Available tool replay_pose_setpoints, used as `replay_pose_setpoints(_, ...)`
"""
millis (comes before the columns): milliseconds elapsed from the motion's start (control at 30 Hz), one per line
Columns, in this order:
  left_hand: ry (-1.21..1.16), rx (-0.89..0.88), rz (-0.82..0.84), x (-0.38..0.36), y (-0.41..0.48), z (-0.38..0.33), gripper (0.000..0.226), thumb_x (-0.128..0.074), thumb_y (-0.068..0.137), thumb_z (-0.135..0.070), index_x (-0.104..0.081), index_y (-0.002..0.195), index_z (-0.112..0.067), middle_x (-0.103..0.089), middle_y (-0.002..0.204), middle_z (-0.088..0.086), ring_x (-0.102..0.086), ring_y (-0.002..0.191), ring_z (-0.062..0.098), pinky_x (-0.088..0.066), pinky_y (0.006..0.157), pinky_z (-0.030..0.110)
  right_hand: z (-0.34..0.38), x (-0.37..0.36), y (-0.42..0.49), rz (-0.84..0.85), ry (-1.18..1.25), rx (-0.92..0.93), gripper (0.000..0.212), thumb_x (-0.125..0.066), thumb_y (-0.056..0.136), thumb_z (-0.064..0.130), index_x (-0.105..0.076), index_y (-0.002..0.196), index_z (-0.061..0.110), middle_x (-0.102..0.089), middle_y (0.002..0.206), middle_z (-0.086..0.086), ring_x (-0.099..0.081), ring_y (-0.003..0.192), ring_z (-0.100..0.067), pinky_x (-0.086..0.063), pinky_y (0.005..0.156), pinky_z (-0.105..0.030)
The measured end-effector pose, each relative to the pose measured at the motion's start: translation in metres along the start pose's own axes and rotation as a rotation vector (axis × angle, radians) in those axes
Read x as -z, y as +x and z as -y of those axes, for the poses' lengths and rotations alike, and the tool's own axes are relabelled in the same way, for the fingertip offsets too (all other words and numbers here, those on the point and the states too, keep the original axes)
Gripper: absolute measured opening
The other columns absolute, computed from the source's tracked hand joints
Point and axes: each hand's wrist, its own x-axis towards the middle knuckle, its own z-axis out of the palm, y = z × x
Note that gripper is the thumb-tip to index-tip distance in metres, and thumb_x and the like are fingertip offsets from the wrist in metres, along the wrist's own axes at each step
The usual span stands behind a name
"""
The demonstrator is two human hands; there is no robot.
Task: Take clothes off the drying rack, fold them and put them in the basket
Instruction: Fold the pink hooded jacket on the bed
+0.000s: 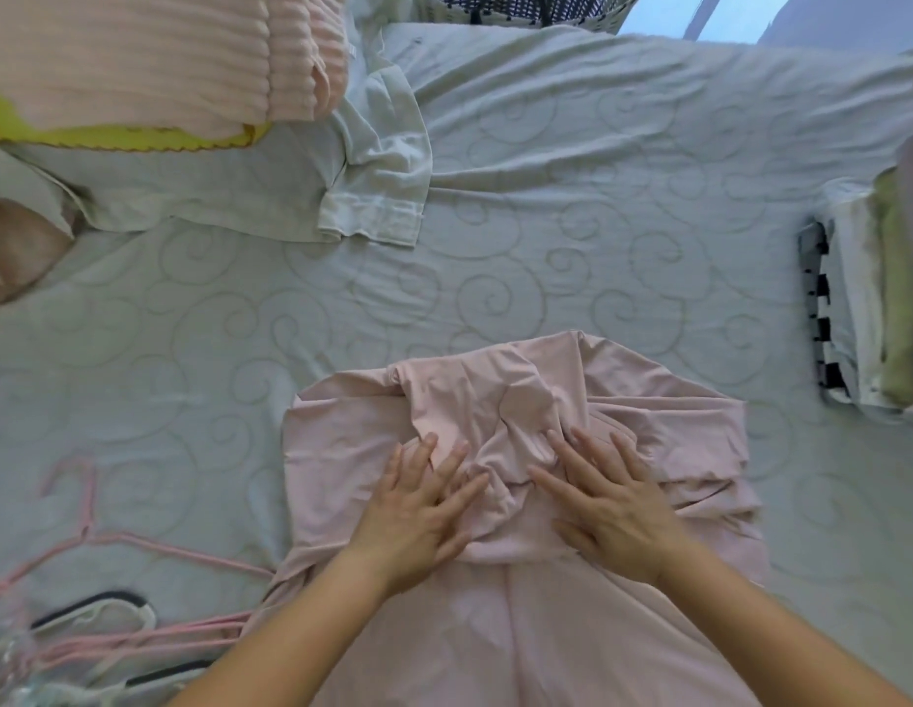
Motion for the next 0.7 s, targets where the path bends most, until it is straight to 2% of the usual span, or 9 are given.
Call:
replay_pose_setpoints(67,0.03,0.046,0.128,-0.017,0.004,0.002,0.061,-0.036,0.079,-0.058,-0.052,0.134,-0.037,-0.048,0.144,0.005,-0.03,0.134,0.034,-0.026,0.102,0.057,0.002,-0.016,0.003,0.113,-0.055,-0.023,0.06,-0.039,0.086,0.057,-0.041,0.141,0.034,-0.041,0.15,-0.006,-0.032,0.14,-0.028,-0.01,0.114,-0.049)
replay_pose_setpoints(133,0.061,0.081,0.189,-0.023,0.005,0.004,0.062,-0.033,0.077,-0.057,-0.052,0.133,-0.038,-0.051,0.142,0.004,-0.037,0.132,0.033,-0.035,0.1,0.058,0.002,-0.021,0.002,0.158,-0.068,-0.062,0.06,-0.036,0.085,0.057,-0.036,0.14,0.034,-0.042,0.149,-0.007,-0.04,0.136,-0.03,-0.006,0.115,-0.047)
replay_pose_setpoints(200,0.041,0.092,0.115,-0.02,-0.002,0.003,0.064,-0.035,0.08,-0.057,-0.042,0.139,-0.036,-0.046,0.145,0.006,-0.043,0.132,0.034,-0.04,0.098,0.057,0.001,-0.018,-0.002,0.099,-0.036,-0.072,0.06,-0.038,0.085,0.053,-0.037,0.142,0.033,-0.038,0.151,-0.007,-0.038,0.138,-0.03,-0.014,0.113,-0.049)
replay_pose_setpoints(267,-0.025,0.117,-0.034,-0.016,-0.019,0.003,0.069,-0.036,0.085,-0.055,-0.025,0.149,-0.032,-0.029,0.154,0.005,-0.034,0.137,0.032,-0.035,0.104,0.053,0.002,-0.011,-0.017,-0.002,0.016,-0.113,0.059,-0.039,0.088,0.048,-0.037,0.145,0.031,-0.034,0.153,-0.008,-0.031,0.14,-0.03,-0.016,0.114,-0.049)
replay_pose_setpoints(333,-0.11,0.22,-0.135,-0.014,-0.047,0.005,0.074,-0.036,0.089,-0.053,-0.009,0.153,-0.029,-0.01,0.16,0.003,-0.025,0.14,0.03,-0.025,0.111,0.047,0.001,-0.007,-0.042,-0.079,0.07,-0.199,0.056,-0.031,0.096,0.05,-0.031,0.148,0.03,-0.034,0.153,-0.01,-0.028,0.14,-0.03,-0.012,0.116,-0.047)
replay_pose_setpoints(433,-0.176,0.411,-0.107,-0.024,-0.106,0.006,0.074,-0.033,0.091,-0.057,-0.012,0.152,-0.022,-0.022,0.155,0.015,-0.029,0.139,0.034,-0.028,0.109,0.046,-0.005,-0.013,-0.092,-0.043,0.12,-0.36,0.058,-0.015,0.098,0.057,-0.015,0.152,0.035,-0.026,0.156,-0.011,-0.024,0.142,-0.03,-0.005,0.118,-0.043)
replay_pose_setpoints(533,-0.202,0.543,-0.016,-0.033,-0.162,-0.003,0.081,-0.05,0.084,-0.05,-0.018,0.15,-0.017,-0.031,0.151,0.02,-0.034,0.137,0.039,-0.034,0.107,0.05,-0.013,-0.021,-0.144,0.072,0.147,-0.521,0.065,-0.012,0.093,0.065,-0.022,0.15,0.033,-0.026,0.156,-0.012,-0.029,0.139,-0.034,-0.017,0.111,-0.049)
replay_pose_setpoints(633,-0.229,0.62,0.057,-0.036,-0.201,-0.017,0.106,-0.086,0.064,-0.028,-0.025,0.149,-0.01,-0.031,0.151,0.016,-0.029,0.14,0.034,-0.03,0.109,0.048,-0.022,-0.026,-0.185,0.164,0.172,-0.66,0.076,-0.012,0.086,0.075,-0.033,0.143,0.03,-0.036,0.148,-0.02,-0.041,0.127,-0.044,-0.037,0.094,-0.058)
replay_pose_setpoints(700,-0.259,0.695,0.11,-0.041,-0.219,-0.023,0.114,-0.089,0.059,-0.023,-0.022,0.151,-0.013,-0.026,0.154,0.014,-0.029,0.14,0.033,-0.036,0.108,0.048,-0.024,-0.038,-0.208,0.128,0.165,-0.719,0.079,-0.015,0.082,0.08,-0.031,0.142,0.031,-0.035,0.143,-0.028,-0.046,0.119,-0.051,-0.044,0.089,-0.062)
